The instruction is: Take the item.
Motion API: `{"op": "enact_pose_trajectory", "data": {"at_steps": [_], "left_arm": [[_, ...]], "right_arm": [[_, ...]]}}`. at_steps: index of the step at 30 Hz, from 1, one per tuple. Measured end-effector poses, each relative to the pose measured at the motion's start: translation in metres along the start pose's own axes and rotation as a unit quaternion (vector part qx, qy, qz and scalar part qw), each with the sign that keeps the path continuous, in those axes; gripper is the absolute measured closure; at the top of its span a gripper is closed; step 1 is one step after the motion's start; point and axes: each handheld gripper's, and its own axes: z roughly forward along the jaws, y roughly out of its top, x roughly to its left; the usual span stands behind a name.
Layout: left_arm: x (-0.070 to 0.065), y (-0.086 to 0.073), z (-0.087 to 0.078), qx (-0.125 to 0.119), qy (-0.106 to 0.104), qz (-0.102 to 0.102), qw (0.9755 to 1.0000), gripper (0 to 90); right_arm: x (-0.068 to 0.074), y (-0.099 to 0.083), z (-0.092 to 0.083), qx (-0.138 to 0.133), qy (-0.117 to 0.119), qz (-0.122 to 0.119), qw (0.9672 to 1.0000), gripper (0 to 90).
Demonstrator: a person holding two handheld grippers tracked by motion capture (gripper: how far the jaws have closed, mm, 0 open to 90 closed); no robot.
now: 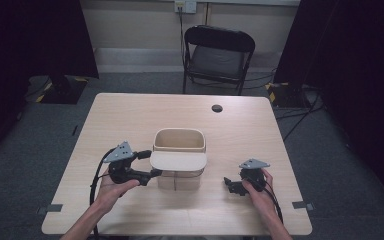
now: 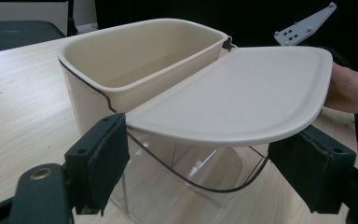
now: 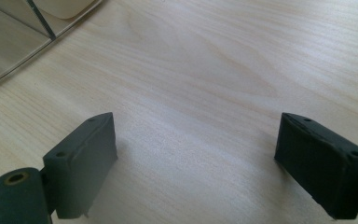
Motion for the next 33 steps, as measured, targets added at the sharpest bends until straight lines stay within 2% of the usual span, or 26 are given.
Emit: {"op": "enact_pose_trajectory", "data": {"at_steps": [11,17,33], "left_arm": [[0.0032,0.0017,0.0002,-0.005,-0.008,-0.009,0.9999,19.3],[0.0043,0.0028,0.0001,-0.001,-0.007,-0.003,1.0,19.8],[0.0065,0.0076,0.0015,-0.008,-0.009,-0.005,0.9999,20.8]], "right_arm": [[0.0,0.0,0.0,0.0,0.0,0.0,1.0,11.8],[0.0,0.0,0.0,0.0,0.0,0.0,1.0,11.8],[0.0,0.0,0.0,0.0,0.0,0.0,1.0,11.8]]}}
